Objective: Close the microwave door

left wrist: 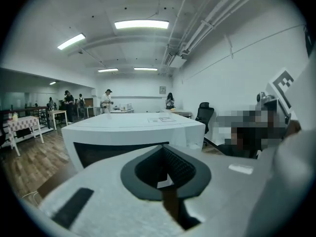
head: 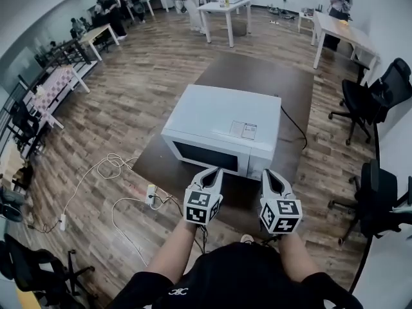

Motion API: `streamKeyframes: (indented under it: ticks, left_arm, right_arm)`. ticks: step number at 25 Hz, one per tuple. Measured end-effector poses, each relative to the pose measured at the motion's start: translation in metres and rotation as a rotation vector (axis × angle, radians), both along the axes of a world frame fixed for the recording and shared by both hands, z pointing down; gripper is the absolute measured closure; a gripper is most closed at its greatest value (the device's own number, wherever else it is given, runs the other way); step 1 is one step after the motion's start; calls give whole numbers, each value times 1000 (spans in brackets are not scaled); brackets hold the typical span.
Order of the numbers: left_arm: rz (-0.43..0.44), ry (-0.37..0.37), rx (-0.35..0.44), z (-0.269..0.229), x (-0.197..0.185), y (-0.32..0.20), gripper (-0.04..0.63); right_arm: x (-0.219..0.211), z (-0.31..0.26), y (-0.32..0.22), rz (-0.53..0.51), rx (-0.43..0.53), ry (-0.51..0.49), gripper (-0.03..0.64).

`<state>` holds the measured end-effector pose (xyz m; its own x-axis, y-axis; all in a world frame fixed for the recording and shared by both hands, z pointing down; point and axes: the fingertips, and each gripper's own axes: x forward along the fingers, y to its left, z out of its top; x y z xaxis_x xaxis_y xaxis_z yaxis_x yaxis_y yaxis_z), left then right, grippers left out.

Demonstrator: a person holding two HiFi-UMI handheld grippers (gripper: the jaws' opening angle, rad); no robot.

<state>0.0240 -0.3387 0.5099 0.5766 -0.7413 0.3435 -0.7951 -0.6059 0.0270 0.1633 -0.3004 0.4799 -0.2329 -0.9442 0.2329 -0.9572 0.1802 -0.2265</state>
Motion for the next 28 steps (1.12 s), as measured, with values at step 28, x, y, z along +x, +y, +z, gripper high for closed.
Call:
streamKeyframes:
  ticks: [28]
  left_arm:
    - [-226,95,29,-16,-111,32,584]
  right_arm:
    - [-88,0,-10,-104,26,153,609]
